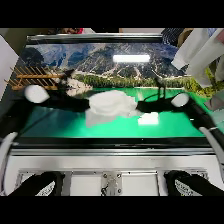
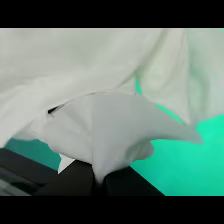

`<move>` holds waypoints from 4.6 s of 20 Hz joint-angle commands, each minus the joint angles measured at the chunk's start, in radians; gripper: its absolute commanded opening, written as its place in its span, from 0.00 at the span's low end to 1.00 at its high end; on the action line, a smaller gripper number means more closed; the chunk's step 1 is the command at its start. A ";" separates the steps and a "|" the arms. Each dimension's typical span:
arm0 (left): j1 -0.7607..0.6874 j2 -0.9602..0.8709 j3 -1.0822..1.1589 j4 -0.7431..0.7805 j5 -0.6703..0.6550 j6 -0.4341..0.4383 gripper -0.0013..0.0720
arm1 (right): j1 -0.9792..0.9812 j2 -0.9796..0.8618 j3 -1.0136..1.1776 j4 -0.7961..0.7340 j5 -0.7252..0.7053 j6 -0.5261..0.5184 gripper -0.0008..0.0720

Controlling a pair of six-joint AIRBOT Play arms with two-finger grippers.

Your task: Fold the clothes and pants, and hang the long-sleeved shirts on hangers.

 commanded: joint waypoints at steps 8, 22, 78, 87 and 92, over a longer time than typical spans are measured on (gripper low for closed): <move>0.061 0.445 0.492 -0.082 0.201 -0.013 0.03 | -0.130 0.498 0.616 -0.129 0.136 0.214 0.02; 0.080 -0.078 0.541 0.117 0.104 -0.015 0.03 | -0.130 0.240 0.403 -0.235 0.382 0.323 0.02; 0.266 -0.241 -0.210 0.029 0.159 0.018 0.03 | -0.343 -0.255 -0.208 0.048 -0.341 0.173 0.84; 0.353 0.033 0.197 0.027 0.092 0.035 0.03 | -0.394 0.058 0.125 -0.157 -0.018 0.105 0.02; 0.308 0.343 0.462 0.029 0.171 0.035 0.03 | -0.394 0.411 0.442 -0.169 0.032 0.127 0.02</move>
